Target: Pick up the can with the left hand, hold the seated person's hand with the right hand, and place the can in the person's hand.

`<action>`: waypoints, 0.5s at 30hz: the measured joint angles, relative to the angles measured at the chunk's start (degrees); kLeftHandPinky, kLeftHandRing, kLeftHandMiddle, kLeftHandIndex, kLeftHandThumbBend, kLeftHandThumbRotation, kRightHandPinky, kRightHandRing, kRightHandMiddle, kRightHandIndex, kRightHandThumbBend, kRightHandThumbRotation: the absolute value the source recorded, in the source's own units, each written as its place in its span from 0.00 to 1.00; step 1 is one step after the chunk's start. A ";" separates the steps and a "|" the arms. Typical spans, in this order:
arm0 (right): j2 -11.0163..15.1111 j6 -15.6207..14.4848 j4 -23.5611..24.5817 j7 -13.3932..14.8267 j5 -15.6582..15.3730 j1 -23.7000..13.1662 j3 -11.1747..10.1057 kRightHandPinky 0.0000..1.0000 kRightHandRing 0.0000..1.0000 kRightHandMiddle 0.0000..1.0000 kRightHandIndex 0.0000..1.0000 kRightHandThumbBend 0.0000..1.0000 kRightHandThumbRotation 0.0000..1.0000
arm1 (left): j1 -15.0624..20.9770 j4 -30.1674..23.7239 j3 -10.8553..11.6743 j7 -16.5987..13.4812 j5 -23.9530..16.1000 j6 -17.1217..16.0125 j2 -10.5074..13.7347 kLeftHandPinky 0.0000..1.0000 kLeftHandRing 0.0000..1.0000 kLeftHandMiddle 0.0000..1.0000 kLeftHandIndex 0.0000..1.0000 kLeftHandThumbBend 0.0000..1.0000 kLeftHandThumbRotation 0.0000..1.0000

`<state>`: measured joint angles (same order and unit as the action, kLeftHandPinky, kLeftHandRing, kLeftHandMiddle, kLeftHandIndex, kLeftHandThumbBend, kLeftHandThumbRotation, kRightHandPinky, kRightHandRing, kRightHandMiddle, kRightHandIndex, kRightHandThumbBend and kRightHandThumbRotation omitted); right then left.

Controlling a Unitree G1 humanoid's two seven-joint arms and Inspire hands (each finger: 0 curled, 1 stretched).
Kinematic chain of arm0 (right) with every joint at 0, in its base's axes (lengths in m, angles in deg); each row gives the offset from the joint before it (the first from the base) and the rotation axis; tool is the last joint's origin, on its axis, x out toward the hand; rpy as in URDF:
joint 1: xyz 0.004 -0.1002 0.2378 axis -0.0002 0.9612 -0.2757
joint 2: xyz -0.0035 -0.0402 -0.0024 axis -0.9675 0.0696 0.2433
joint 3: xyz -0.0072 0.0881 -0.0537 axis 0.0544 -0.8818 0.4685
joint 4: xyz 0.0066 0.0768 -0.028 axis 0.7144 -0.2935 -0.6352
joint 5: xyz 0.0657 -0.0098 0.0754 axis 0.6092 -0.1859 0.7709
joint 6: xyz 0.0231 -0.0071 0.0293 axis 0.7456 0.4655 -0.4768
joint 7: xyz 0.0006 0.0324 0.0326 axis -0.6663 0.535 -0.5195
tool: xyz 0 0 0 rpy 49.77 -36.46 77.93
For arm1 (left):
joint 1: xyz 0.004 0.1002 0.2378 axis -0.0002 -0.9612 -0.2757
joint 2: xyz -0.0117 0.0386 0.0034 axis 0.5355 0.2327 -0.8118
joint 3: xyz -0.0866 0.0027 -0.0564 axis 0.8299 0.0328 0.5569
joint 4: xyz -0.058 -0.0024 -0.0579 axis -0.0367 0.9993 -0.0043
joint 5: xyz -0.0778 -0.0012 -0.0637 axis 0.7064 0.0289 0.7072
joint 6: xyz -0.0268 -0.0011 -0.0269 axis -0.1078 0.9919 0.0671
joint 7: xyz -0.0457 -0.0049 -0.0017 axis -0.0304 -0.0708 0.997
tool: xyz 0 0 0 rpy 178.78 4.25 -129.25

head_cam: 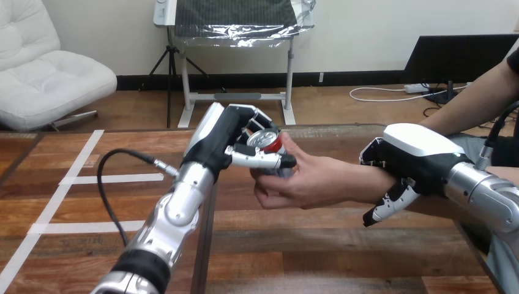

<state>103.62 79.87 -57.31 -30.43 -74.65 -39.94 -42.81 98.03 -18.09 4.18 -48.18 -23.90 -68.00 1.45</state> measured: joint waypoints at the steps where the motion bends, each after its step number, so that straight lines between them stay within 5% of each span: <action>1: -0.02 -0.05 0.13 -0.08 0.06 0.07 -0.13 0.32 0.35 0.40 0.40 0.80 0.08 | 0.43 0.53 0.03 -0.04 0.02 -0.10 -0.11 0.30 0.34 0.40 0.45 0.69 0.00; 15: -0.30 -0.43 0.92 -0.70 0.55 0.62 -1.81 0.32 0.36 0.40 0.41 0.80 0.08 | 4.46 6.01 0.50 -0.13 1.81 -1.82 -1.58 0.31 0.35 0.41 0.45 0.69 0.00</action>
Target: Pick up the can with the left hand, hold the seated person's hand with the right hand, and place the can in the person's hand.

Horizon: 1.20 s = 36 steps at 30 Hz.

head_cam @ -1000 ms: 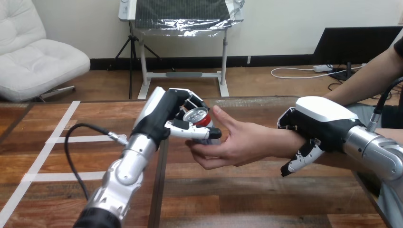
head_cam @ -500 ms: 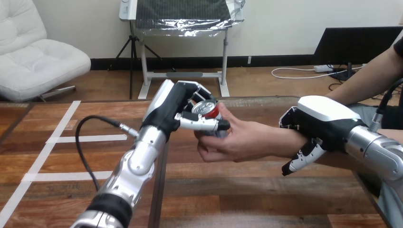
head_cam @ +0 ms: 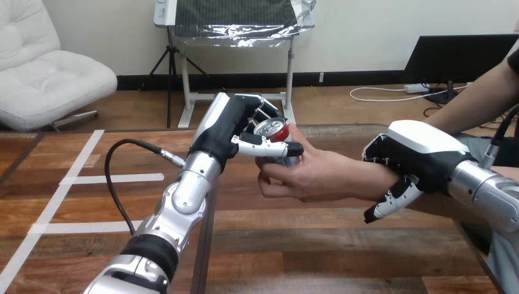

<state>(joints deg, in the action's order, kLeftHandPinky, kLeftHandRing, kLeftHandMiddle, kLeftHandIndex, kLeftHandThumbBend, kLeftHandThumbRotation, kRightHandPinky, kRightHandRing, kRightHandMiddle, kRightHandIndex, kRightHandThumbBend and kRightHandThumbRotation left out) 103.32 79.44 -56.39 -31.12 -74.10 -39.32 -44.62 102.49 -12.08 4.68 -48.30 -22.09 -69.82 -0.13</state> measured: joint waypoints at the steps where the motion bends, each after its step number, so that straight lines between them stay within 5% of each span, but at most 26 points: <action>1: -0.02 0.00 0.01 -0.01 0.00 0.04 -0.08 0.32 0.36 0.40 0.41 0.80 0.08 | 0.18 0.27 0.03 -0.01 0.07 -0.03 -0.09 0.31 0.35 0.41 0.45 0.69 0.00; 26: -0.04 -0.50 1.74 -0.97 0.01 1.45 -1.71 0.32 0.36 0.40 0.41 0.79 0.07 | 0.73 0.98 0.13 0.54 1.28 -1.27 -1.84 0.31 0.35 0.41 0.45 0.71 0.00; 36: -0.03 -0.49 1.78 -1.50 0.42 1.54 -2.09 0.33 0.36 0.41 0.41 0.79 0.09 | 0.73 -0.04 0.17 2.97 2.59 -0.88 -1.80 0.38 0.45 0.50 0.52 0.74 0.06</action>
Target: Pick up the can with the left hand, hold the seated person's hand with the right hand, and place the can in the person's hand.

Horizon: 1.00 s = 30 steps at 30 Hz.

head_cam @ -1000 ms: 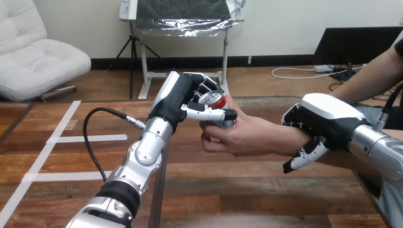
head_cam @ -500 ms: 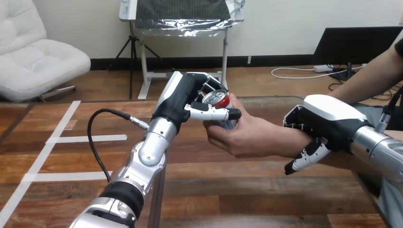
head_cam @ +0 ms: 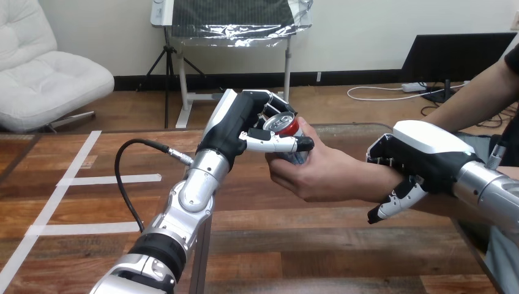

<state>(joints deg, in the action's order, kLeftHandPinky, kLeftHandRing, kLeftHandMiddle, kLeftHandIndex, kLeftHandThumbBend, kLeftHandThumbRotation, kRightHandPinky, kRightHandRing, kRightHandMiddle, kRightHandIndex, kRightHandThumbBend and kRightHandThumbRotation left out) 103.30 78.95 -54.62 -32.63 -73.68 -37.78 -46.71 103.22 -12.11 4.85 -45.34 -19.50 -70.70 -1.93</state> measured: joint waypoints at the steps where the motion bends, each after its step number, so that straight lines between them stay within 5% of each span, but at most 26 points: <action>1: 0.01 0.00 0.02 -0.16 0.06 0.04 -0.09 0.33 0.36 0.41 0.41 0.79 0.10 | 0.00 -0.18 0.03 0.65 0.26 0.16 0.07 0.39 0.47 0.51 0.54 0.75 0.09; 12: 0.35 0.02 0.22 -1.78 1.37 0.35 -0.58 0.36 0.41 0.46 0.51 0.80 0.23 | -0.37 -3.26 0.18 6.80 2.15 2.12 1.47 0.60 0.69 0.72 0.75 0.89 0.61; 21: 0.64 0.10 0.25 -2.43 2.56 0.58 -1.47 0.42 0.49 0.55 0.61 0.82 0.37 | -2.84 -8.24 0.47 9.32 3.25 3.01 2.43 0.73 0.81 0.83 0.81 0.89 0.81; 30: 0.66 0.20 1.53 -2.43 2.70 1.82 -2.32 0.53 0.65 0.69 0.73 0.88 0.57 | -6.97 -13.78 0.39 9.98 3.83 3.13 3.22 0.74 0.85 0.85 0.84 0.95 0.92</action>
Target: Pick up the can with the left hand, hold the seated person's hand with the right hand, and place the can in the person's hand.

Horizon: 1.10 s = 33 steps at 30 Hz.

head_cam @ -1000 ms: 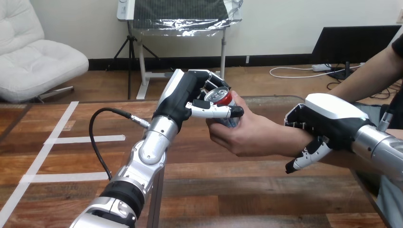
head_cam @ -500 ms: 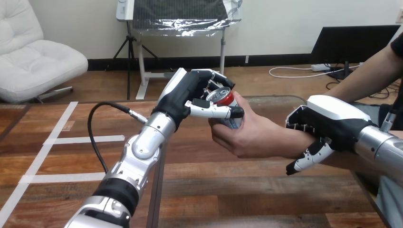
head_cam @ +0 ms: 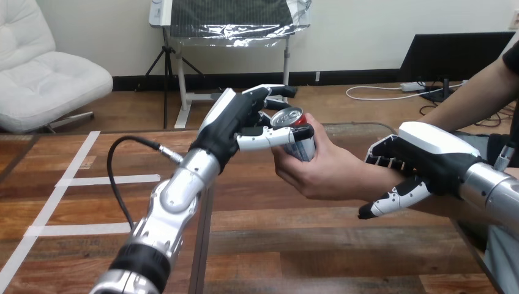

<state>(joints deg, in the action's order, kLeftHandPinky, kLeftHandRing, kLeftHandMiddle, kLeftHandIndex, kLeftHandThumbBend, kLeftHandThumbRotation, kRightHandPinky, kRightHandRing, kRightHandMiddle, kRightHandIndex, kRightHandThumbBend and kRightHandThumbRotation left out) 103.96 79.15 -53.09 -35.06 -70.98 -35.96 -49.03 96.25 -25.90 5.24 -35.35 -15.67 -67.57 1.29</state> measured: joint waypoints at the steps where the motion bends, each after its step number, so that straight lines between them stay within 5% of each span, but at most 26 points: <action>1: 0.02 0.00 0.31 0.00 0.00 0.23 -0.07 0.54 0.66 0.70 0.74 0.89 0.59 | -0.57 -0.61 -0.09 0.05 -0.11 0.04 0.15 0.75 0.85 0.86 0.84 0.95 0.93; 33: -1.51 1.47 4.42 0.24 3.62 4.05 -2.35 0.74 0.89 0.91 0.93 1.00 0.95 | -23.30 -26.95 -0.73 -0.33 -2.29 7.25 1.26 0.90 0.97 0.94 0.91 0.86 1.00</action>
<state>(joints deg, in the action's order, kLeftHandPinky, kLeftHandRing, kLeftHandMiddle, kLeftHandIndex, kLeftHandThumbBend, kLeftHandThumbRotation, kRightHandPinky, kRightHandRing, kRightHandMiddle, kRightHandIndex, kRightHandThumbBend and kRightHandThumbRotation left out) 102.44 80.63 -48.67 -34.82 -67.36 -31.91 -51.38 72.95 -52.85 4.51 -35.69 -17.97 -60.32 2.55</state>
